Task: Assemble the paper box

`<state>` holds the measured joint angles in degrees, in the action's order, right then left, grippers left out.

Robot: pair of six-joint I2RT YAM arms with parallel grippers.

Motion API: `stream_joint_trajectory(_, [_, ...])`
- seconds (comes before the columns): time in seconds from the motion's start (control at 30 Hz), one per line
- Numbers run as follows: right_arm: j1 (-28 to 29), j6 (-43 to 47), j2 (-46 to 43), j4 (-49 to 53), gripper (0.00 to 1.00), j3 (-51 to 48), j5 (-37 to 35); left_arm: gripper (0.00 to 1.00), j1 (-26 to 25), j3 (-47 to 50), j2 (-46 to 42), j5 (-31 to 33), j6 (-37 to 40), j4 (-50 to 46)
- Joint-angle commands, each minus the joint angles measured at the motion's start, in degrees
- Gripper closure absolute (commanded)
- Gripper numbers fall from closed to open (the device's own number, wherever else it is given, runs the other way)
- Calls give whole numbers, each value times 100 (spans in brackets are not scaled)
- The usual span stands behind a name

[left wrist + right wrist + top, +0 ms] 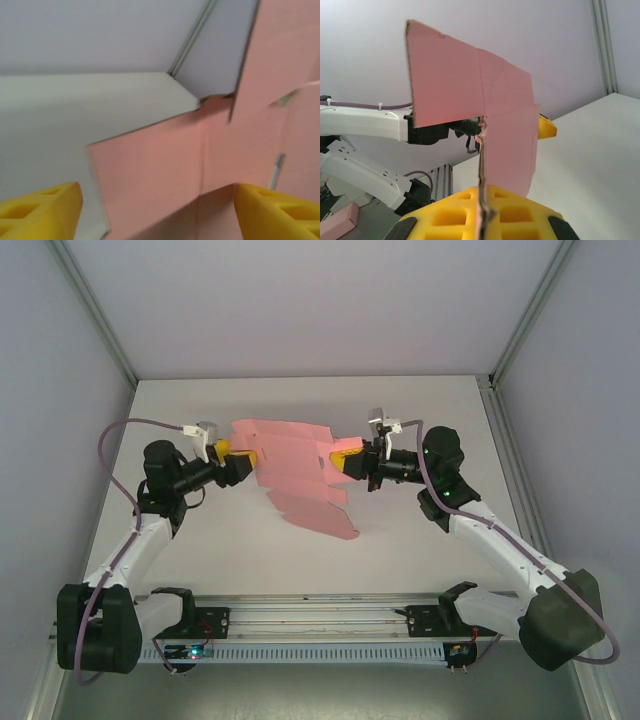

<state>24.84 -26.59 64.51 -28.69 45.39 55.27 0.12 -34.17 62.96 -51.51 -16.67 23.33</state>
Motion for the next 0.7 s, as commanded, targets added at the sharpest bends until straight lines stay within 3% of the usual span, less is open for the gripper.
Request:
stream_joint_trajectory(0.0, [-130, 193, -79, 135, 100, 131, -149, 37, 32, 54, -215, -489, -324, 918])
stream_joint_trajectory(0.07, [-247, 203, -53, 173, 100, 69, -185, 53, 25, 42, -300, -517, -370, 824])
stream_joint_trajectory(0.17, [-429, 180, -49, 185, 100, -26, -244, 93, 23, 77, -480, -259, -203, 483])
stream_joint_trajectory(0.2, [-477, 211, -66, 193, 100, -66, -274, 100, 25, 115, -535, -139, -180, 421])
stream_joint_trajectory(0.3, [-532, 554, -161, 583, 91, -122, -548, 100, 7, 198, -609, -198, 24, 380])
stream_joint_trajectory(0.33, [-524, 635, -184, 766, 83, -123, -726, 100, -7, 203, -597, -208, 66, 400])
stream_joint_trajectory(0.37, [-527, 797, -225, 1065, 63, -107, -895, 100, -28, 176, -554, -279, 185, 330])
stream_joint_trajectory(0.43, [-535, 1389, -343, 1837, 46, -61, -1487, 100, -97, -44, -427, -501, 696, -303])
stream_joint_trajectory(0.5, [-546, 2036, -539, 2685, 16, 9, -2647, 100, -208, -420, -188, -803, 1502, -1334])
stream_joint_trajectory(0.53, [-554, 2255, -652, 2905, 6, 16, -3284, 100, -248, -595, -39, -1028, 1886, -1778])
stream_joint_trajectory(0.6, [-574, 2829, -885, 3261, 2, 96, -3957, 100, -308, -938, 310, -1290, 2256, -2347])
stream_joint_trajectory(0.67, [-555, 3588, -1042, 3477, 2, 184, -3694, 100, -360, -1251, 663, -1472, 2481, -2774])
